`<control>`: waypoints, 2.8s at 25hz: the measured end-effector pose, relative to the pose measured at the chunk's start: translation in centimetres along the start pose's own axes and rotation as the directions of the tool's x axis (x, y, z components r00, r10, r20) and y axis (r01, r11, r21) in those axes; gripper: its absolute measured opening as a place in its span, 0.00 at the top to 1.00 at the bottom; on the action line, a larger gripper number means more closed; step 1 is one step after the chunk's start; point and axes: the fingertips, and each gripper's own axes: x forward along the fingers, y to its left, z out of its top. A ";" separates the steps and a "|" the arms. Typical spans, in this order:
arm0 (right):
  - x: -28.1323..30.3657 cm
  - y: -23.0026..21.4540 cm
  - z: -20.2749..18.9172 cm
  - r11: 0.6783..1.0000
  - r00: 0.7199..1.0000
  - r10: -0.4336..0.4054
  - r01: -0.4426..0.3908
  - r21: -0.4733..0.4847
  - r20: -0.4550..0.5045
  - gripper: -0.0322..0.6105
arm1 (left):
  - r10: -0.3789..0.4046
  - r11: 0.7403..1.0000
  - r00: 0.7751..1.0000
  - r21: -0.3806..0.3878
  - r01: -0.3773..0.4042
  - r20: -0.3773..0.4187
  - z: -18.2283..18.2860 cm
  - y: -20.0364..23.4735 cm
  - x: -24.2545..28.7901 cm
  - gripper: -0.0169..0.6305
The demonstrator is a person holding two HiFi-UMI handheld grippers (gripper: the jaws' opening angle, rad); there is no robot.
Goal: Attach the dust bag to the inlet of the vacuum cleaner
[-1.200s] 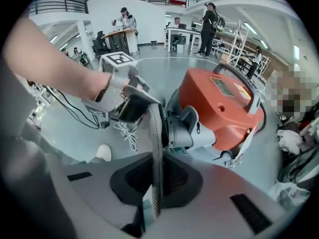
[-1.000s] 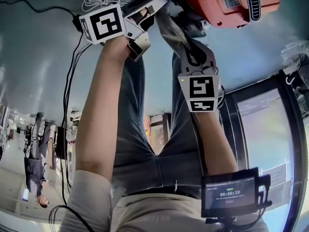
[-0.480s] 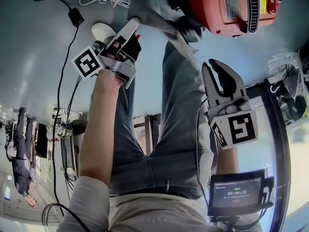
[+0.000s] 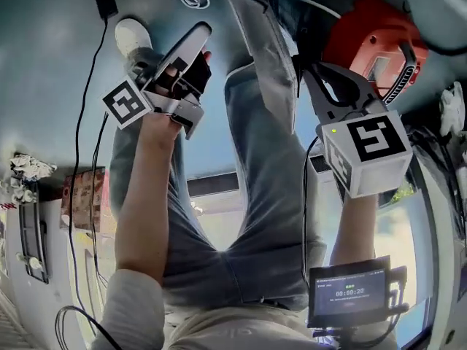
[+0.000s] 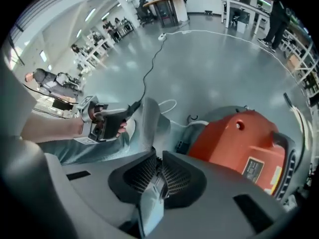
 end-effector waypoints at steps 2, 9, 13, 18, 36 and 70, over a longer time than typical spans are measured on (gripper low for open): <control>0.4 -0.7 -0.6 1.000 0.998 0.004 -0.004 0.001 -0.056 0.89 | 0.052 0.999 0.996 0.000 -0.052 -0.072 -2.8 1.4 0.3 0.86; 1.7 1.2 0.7 0.995 0.970 0.061 -0.079 -0.066 -0.237 0.89 | 0.033 0.998 0.934 -0.041 -0.051 -0.356 -12.4 1.3 0.0 0.86; 2.9 1.4 -0.5 0.991 0.919 0.077 -0.113 -0.071 -0.387 0.89 | 0.051 0.995 0.933 -0.060 -0.078 -0.357 -13.0 2.3 1.1 0.86; 4.3 0.7 -1.8 0.981 0.827 0.174 -0.195 0.016 -0.535 0.89 | 0.056 0.992 0.935 -0.082 -0.090 -0.349 -14.5 4.0 2.5 0.87; 2.9 -3.7 -4.3 0.957 0.959 -0.226 0.252 0.147 -0.170 0.92 | 0.054 0.996 0.952 -0.053 -0.073 -0.302 -10.8 2.3 4.6 0.94; 0.3 -4.7 -5.7 0.914 0.927 -0.366 0.374 0.156 -0.082 0.89 | 0.112 0.986 0.933 0.151 -0.063 -0.343 -5.6 -3.2 1.3 0.94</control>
